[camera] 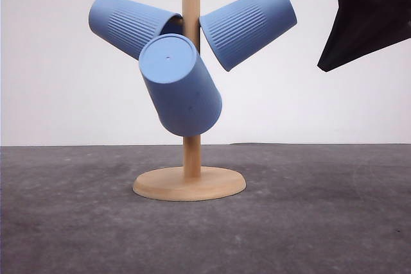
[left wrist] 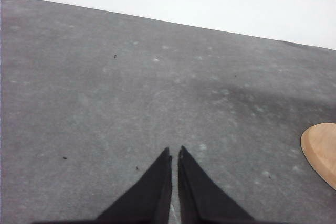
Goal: Place three cups
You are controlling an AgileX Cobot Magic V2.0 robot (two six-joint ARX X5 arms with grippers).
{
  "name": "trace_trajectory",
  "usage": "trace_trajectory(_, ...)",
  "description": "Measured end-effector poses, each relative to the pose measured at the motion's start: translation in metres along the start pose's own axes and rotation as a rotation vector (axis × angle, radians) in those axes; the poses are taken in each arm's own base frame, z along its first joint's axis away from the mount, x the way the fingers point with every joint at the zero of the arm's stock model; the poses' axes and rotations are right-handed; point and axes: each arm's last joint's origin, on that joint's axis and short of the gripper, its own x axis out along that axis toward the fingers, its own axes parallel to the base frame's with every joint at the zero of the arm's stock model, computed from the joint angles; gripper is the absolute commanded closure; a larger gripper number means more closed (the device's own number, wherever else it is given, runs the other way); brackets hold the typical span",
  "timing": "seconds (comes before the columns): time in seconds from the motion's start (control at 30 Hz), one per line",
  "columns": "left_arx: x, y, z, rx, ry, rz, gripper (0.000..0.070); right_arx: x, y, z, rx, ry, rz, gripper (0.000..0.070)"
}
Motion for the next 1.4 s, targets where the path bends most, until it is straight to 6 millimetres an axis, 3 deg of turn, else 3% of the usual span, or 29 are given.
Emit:
trace_trajectory(0.47, 0.000, 0.000, 0.000, 0.000, 0.000, 0.000, 0.0700, 0.000, 0.000, 0.000, -0.005, -0.001, -0.002, 0.0685)
trace_trajectory(0.63, 0.000, 0.000, 0.000, 0.000, 0.000, 0.000, 0.0700, -0.010, -0.005, -0.005, -0.111, -0.106, -0.117, 0.0685)
trace_trajectory(0.73, 0.000, 0.000, 0.000, 0.000, 0.000, 0.000, 0.0700, -0.021, -0.014, -0.032, -0.118, -0.269, -0.240, 0.0685)
trace_trajectory(0.83, 0.000, 0.000, 0.000, 0.000, 0.000, 0.000, 0.0700, -0.024, -0.024, -0.076, -0.058, -0.386, -0.369, 0.0685)
trace_trajectory(0.93, 0.000, 0.000, 0.000, 0.000, 0.000, 0.000, 0.0700, -0.023, -0.031, -0.119, 0.009, -0.438, -0.494, 0.0685)
trace_trajectory(1.0, 0.000, 0.000, 0.000, 0.000, 0.000, 0.000, 0.0700, -0.023, -0.032, -0.138, 0.026, -0.477, -0.546, 0.0685)
trace_trajectory(1.27, 0.000, 0.000, 0.000, 0.000, 0.000, 0.000, 0.0700, -0.017, -0.035, -0.178, 0.064, -0.637, -0.662, 0.0685)
trace_trajectory(1.4, 0.000, 0.000, 0.000, 0.000, 0.000, 0.000, 0.0700, -0.021, -0.034, -0.179, 0.069, -0.676, -0.675, 0.0685)
